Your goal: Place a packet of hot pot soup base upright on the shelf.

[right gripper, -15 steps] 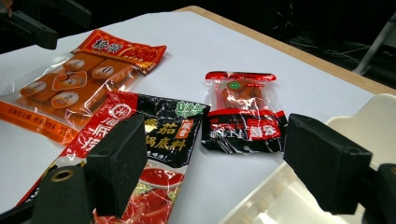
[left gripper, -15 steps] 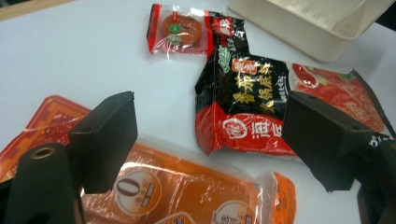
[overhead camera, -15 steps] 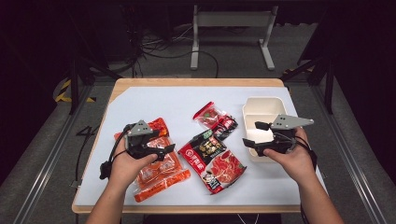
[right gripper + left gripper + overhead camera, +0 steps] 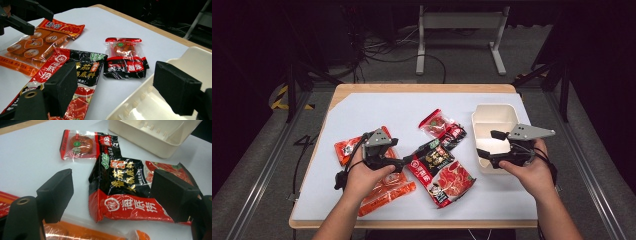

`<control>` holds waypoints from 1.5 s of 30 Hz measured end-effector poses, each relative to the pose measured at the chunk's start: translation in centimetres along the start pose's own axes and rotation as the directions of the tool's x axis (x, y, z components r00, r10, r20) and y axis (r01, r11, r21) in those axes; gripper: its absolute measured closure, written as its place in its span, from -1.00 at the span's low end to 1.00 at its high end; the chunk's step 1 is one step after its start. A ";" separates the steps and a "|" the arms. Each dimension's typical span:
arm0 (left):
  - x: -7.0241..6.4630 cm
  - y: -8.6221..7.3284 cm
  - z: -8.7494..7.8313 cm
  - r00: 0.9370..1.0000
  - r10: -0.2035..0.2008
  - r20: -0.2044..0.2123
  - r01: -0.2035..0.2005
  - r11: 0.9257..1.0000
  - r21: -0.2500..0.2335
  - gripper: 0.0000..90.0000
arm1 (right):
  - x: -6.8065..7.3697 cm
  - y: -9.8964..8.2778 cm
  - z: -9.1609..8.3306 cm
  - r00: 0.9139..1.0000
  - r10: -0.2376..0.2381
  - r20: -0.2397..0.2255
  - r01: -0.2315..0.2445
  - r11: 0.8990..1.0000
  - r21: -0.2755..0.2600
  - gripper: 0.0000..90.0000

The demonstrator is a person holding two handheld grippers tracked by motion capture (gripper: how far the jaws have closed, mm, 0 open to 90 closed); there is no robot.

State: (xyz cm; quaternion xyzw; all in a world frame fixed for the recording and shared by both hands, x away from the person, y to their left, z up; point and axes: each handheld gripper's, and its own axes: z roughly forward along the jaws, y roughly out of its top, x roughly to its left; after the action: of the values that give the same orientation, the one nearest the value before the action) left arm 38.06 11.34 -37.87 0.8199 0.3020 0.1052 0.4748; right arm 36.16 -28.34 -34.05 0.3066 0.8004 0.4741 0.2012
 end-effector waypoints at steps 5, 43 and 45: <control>-0.4 0.2 0.8 1.000 -0.001 0.005 0.001 1.000 0.005 -0.57 | -0.1 -0.4 -0.5 1.000 0.012 0.003 -0.012 1.000 0.000 -0.55; 0.7 -2.6 5.7 0.994 -0.110 -0.025 0.113 0.962 0.250 -0.12 | 0.2 -1.2 -0.6 0.995 0.053 -0.087 -0.050 0.998 0.031 -0.10; 0.8 -2.7 5.9 0.993 -0.116 -0.020 0.117 0.959 0.257 -0.01 | 0.3 -1.2 -0.5 0.995 0.044 -0.093 -0.041 0.998 0.038 -0.07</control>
State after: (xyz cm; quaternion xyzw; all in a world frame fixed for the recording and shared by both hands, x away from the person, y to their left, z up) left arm 40.35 8.59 -43.32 0.8553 0.3620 0.0388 0.3687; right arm 35.29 -28.90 -34.94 0.3046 0.8107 0.4776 0.1476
